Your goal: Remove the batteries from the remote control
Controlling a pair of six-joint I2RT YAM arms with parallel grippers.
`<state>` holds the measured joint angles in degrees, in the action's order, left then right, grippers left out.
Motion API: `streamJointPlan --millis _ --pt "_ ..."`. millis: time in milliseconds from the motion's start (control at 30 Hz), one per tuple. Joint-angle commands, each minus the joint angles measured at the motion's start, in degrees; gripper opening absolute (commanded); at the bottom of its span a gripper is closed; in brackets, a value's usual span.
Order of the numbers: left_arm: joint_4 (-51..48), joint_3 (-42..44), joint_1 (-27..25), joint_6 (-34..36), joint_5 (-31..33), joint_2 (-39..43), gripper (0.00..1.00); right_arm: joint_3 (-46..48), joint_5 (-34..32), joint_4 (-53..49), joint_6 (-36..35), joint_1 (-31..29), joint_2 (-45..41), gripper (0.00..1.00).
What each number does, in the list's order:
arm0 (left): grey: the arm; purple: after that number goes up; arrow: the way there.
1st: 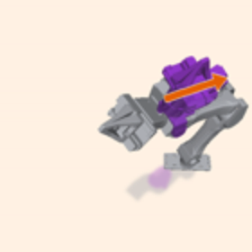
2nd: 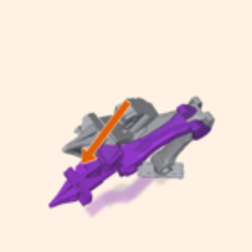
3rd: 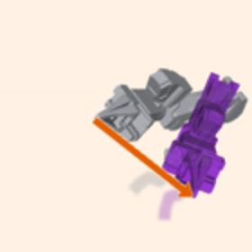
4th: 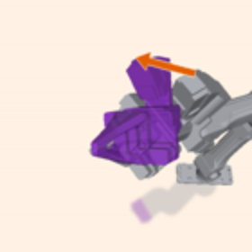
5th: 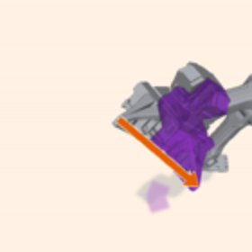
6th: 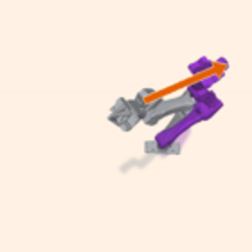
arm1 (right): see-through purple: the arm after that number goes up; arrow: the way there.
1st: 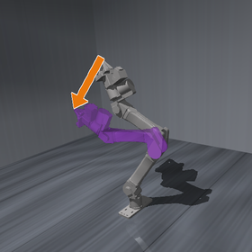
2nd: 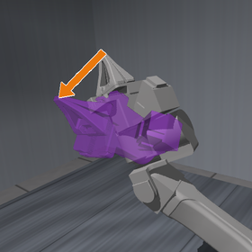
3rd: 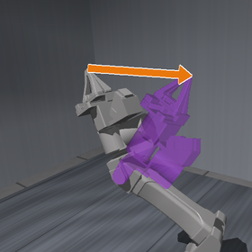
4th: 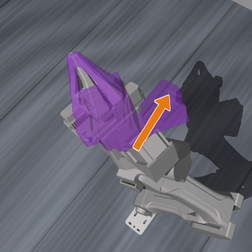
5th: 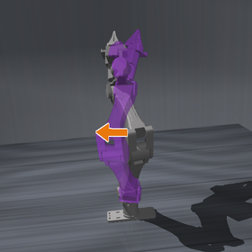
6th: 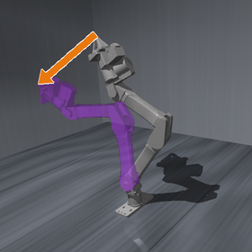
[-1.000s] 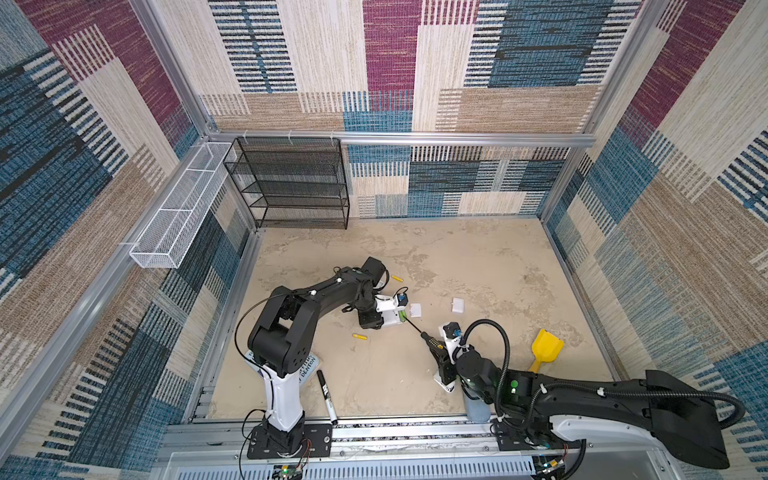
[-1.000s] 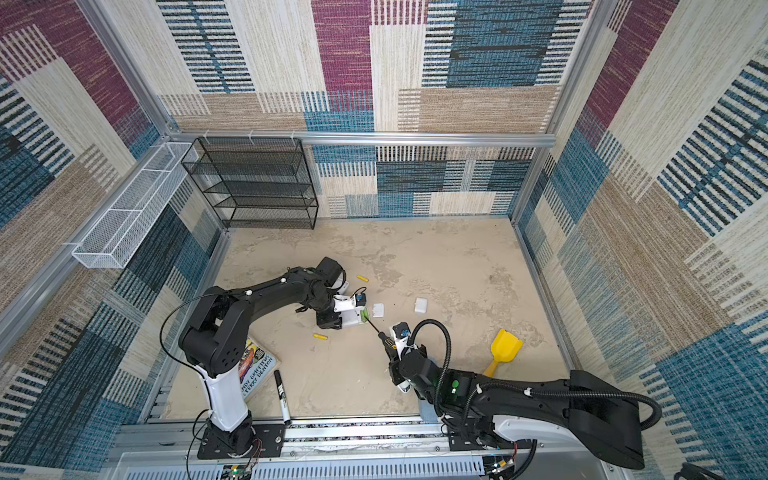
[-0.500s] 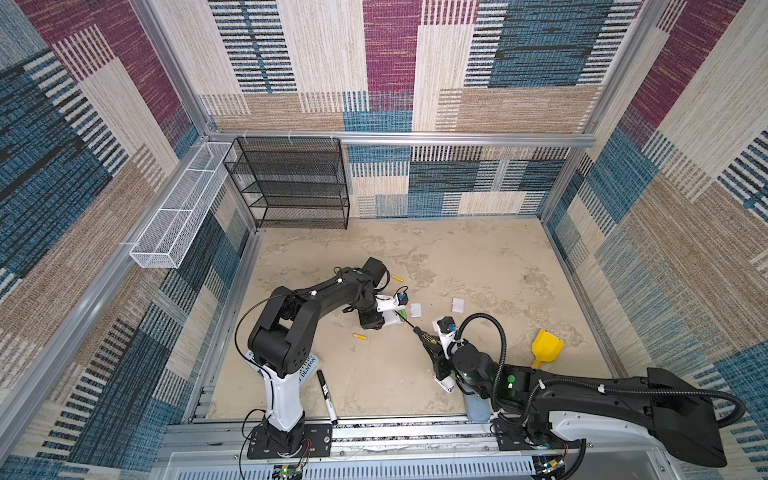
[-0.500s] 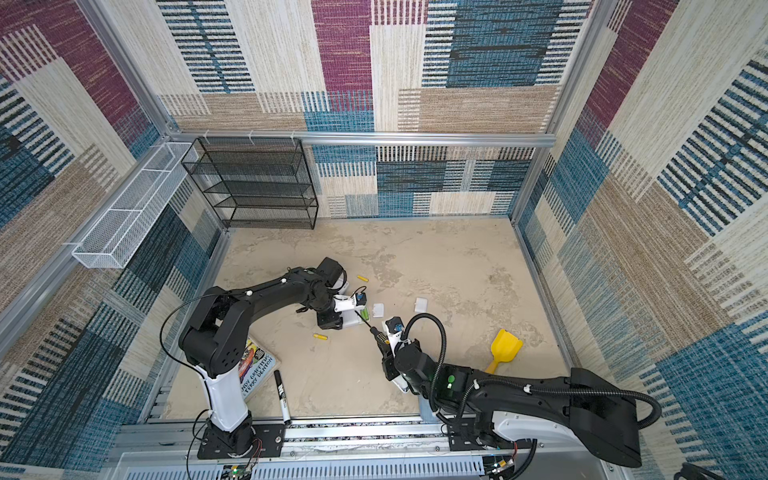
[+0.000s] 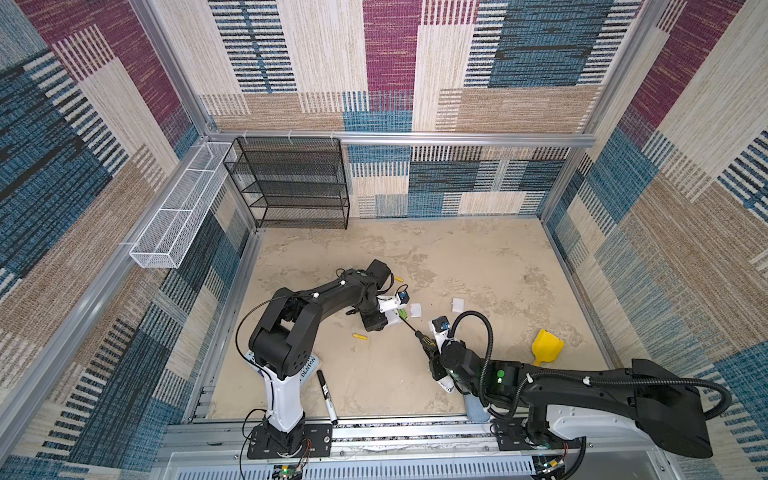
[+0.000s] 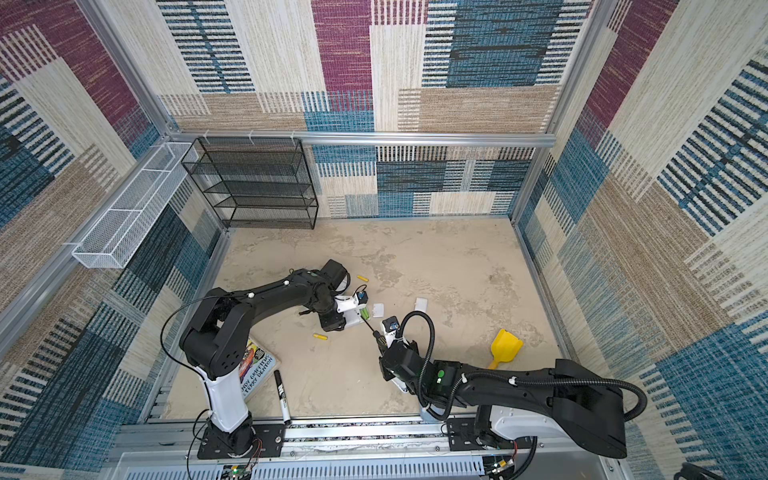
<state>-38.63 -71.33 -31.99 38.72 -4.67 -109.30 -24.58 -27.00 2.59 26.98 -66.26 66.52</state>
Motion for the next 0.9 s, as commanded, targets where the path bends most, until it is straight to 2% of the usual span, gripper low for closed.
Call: streamJointPlan --millis 0,467,867 --pt "-12.34 1.19 0.00 -3.77 2.59 -0.92 0.35 -0.82 -1.00 -1.48 1.61 -0.01 0.69 0.00" --pt "-14.10 0.85 -1.06 -7.92 4.77 -1.34 0.33 -4.80 -2.57 -3.84 2.40 -0.01 4.62 0.00" --pt "-14.11 -0.93 -1.32 -10.50 7.07 -2.16 0.32 -5.26 -1.87 -9.23 4.40 -0.01 1.44 0.00"
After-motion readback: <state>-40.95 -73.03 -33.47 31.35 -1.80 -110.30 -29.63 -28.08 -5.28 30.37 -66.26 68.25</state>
